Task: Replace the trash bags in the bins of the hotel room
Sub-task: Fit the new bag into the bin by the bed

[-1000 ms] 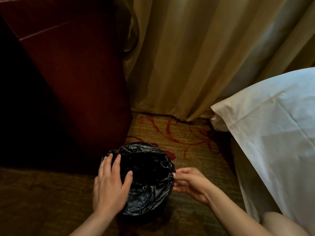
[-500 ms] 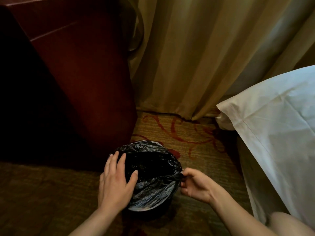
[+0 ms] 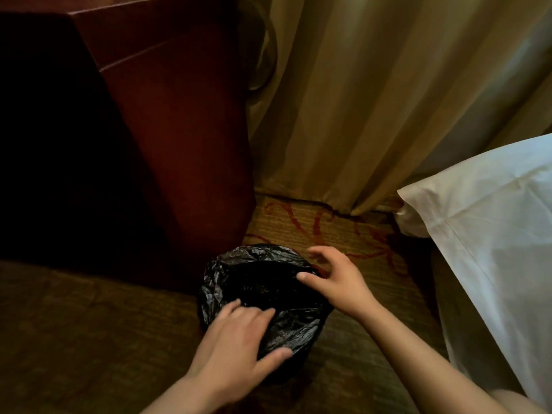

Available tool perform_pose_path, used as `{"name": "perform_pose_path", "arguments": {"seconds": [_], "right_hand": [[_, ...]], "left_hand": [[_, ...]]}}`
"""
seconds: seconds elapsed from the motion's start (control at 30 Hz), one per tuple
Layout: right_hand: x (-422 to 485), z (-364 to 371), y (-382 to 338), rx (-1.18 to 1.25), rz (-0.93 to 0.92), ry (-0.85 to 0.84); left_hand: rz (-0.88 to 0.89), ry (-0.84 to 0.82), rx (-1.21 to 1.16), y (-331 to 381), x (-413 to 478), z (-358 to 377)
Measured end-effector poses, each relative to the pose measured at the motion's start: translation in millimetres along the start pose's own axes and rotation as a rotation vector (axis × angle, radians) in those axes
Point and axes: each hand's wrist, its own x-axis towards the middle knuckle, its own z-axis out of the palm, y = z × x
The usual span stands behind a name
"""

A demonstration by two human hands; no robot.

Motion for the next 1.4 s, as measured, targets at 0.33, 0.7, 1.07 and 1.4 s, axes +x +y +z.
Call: {"name": "perform_pose_path", "arguments": {"seconds": [0.33,0.7,1.07,1.4], "right_hand": [[88,38,-18,-0.452,0.022,-0.228],[-8,2,-17,-0.546,-0.499,-0.183],[-37,4,5,-0.474,-0.312,-0.215],[-35,17,5,-0.547,-0.226,-0.264]], "left_hand": [[0.285,-0.103,0.223,5,-24,20],[-0.02,-0.092,0.199,-8,-31,2],[-0.106,0.018,0.181,-21,-25,2],[-0.324,-0.053,0.131,-48,-10,7]]}}
